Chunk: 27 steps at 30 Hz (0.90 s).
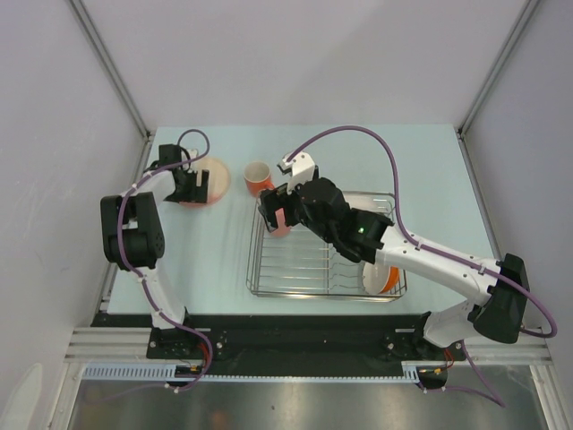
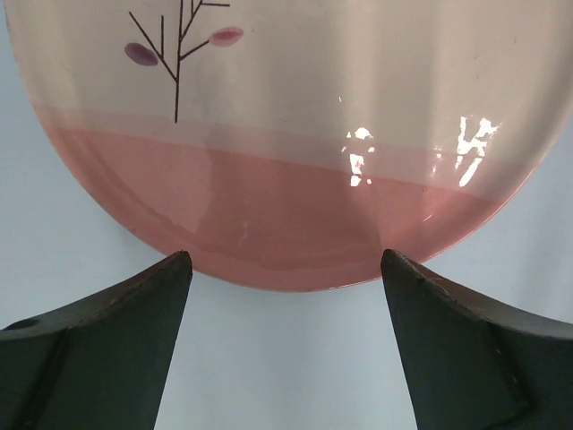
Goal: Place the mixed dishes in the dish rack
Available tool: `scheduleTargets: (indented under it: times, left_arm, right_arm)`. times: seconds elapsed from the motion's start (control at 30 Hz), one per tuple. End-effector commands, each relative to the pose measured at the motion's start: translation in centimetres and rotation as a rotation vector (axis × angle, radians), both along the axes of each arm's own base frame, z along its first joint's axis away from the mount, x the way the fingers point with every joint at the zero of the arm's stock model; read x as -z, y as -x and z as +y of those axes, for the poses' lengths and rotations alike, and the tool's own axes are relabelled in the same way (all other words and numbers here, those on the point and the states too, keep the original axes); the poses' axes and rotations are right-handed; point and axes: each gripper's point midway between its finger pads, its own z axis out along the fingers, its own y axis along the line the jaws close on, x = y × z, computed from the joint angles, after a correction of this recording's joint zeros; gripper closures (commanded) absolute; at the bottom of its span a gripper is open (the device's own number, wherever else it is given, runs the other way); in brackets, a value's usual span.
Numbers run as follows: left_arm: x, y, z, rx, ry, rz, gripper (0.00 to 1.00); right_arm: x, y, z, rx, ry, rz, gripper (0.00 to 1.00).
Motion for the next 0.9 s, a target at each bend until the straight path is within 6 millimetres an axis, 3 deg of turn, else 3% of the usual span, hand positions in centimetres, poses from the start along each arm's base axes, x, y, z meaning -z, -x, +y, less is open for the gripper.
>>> scheduleTargets:
  times: [0.0, 0.23, 0.57, 0.87]
  left_arm:
    - [0.8, 1.0, 0.4, 0.034, -0.026, 0.041, 0.08]
    - [0.9, 0.9, 0.0, 0.055, -0.041, 0.059, 0.08]
    - [-0.3, -2.1, 0.4, -0.007, -0.040, 0.008, 0.09]
    - [0.8, -0.6, 0.9, 0.023, -0.108, 0.066, 0.14]
  right_arm:
    - [-2.2, -0.3, -0.1, 0.024, -0.049, -0.023, 0.00]
    - [-1.8, -0.3, -0.2, 0.031, -0.038, -0.015, 0.00]
    - [-1.3, -0.4, -0.4, 0.037, -0.027, -0.003, 0.00]
    - [-1.4, -0.7, -0.7, 0.042, -0.042, 0.005, 0.00]
